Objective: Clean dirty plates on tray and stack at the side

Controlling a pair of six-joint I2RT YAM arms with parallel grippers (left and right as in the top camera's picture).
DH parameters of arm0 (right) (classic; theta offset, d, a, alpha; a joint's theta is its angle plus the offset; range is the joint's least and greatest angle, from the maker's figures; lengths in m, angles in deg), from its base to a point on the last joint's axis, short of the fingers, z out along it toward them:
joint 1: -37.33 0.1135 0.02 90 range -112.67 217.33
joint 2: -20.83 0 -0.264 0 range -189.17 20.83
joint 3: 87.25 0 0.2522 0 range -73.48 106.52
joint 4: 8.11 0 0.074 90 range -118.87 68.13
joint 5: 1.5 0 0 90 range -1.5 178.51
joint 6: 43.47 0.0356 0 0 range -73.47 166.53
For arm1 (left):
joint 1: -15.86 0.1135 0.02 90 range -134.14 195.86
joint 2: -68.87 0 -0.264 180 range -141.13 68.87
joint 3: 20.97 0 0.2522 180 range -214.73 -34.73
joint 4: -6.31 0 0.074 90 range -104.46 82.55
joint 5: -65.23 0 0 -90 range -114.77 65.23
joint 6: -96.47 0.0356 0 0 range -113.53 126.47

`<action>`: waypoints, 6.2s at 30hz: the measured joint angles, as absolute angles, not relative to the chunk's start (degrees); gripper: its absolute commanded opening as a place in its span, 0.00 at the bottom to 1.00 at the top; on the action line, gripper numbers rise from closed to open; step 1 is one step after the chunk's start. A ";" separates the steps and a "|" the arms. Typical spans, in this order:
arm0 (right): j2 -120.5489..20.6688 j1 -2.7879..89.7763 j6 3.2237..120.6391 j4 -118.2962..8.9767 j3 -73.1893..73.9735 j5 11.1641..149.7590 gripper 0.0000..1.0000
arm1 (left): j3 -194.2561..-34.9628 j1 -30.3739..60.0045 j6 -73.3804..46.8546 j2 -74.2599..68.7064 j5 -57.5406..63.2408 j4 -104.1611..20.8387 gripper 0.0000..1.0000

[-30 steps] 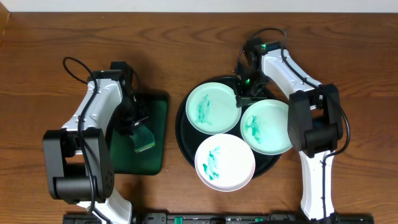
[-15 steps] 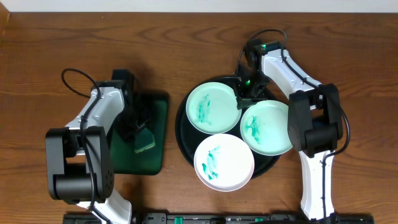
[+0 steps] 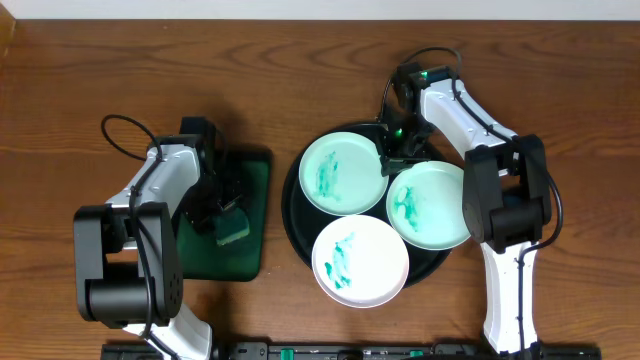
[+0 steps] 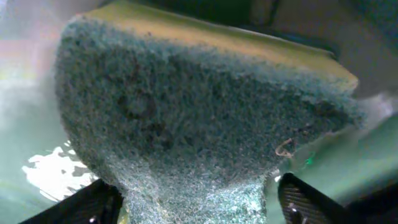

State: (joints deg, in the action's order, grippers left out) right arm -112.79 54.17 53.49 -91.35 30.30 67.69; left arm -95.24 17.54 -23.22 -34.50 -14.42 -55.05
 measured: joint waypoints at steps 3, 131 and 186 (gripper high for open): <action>-112.79 54.17 53.49 -91.43 30.30 67.69 0.02 | -95.24 17.54 -23.02 -33.58 -14.40 -55.49 0.82; -112.81 53.47 53.49 -92.42 29.93 66.59 0.01 | -96.27 9.43 -12.40 1.93 -17.61 -70.30 0.07; -112.81 53.36 53.49 -92.33 29.89 66.40 0.01 | -96.27 7.37 -3.48 3.68 -34.63 -50.50 0.07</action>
